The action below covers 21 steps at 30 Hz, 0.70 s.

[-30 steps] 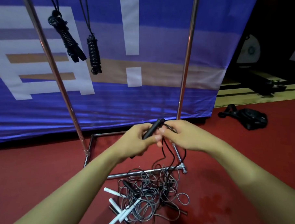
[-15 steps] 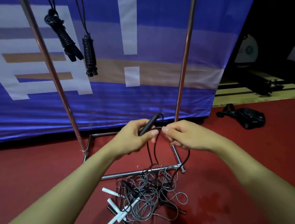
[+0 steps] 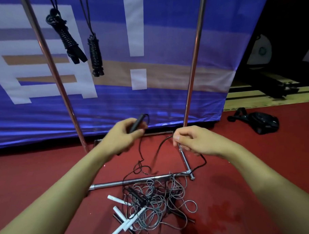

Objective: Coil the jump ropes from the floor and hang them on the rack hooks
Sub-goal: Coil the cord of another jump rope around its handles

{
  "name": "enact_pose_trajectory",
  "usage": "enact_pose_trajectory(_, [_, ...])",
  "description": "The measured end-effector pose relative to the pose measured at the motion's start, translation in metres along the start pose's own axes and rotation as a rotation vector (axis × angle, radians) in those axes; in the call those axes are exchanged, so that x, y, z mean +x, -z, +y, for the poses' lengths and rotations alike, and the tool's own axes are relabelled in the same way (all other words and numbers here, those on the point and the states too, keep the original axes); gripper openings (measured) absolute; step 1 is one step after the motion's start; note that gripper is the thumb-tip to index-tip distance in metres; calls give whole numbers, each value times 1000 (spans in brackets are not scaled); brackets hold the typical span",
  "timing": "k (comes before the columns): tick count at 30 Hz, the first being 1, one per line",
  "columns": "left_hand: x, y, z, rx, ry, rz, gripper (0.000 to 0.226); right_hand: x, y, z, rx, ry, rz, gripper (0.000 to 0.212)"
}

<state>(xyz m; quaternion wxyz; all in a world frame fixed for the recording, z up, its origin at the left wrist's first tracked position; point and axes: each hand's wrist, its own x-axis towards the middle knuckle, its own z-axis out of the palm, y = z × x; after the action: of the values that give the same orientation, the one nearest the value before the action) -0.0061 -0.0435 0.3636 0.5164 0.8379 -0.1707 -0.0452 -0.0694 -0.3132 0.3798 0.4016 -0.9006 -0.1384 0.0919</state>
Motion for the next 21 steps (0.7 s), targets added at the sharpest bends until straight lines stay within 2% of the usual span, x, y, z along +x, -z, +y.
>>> enact_pose_trajectory(3, [-17, -30, 24, -107, -34, -254, 20, 5, -12, -9, 0, 59, 47, 26])
enact_pose_trajectory(5, [-19, -41, 28, -97, -55, -311, 18, 8, -13, -13, -20, 79, 114, 27])
enact_pose_trajectory(7, [-14, -39, 26, -84, -79, -235, 8, 6, -9, -13, -73, 54, 127, 30])
enact_pose_trajectory(11, [7, -3, 9, -17, -68, 106, 16, -3, 4, 5, -119, -156, -109, 45])
enact_pose_trajectory(13, [11, 17, -4, 47, -20, 206, 16, -10, 13, 16, -108, -184, -124, 47])
enact_pose_trajectory(18, [11, 35, -21, 150, 22, 275, 6, -10, 18, 9, 42, -29, 1, 43])
enact_pose_trajectory(21, [3, 18, -3, 99, -70, 135, 13, -3, 8, -4, 83, 69, 93, 39])
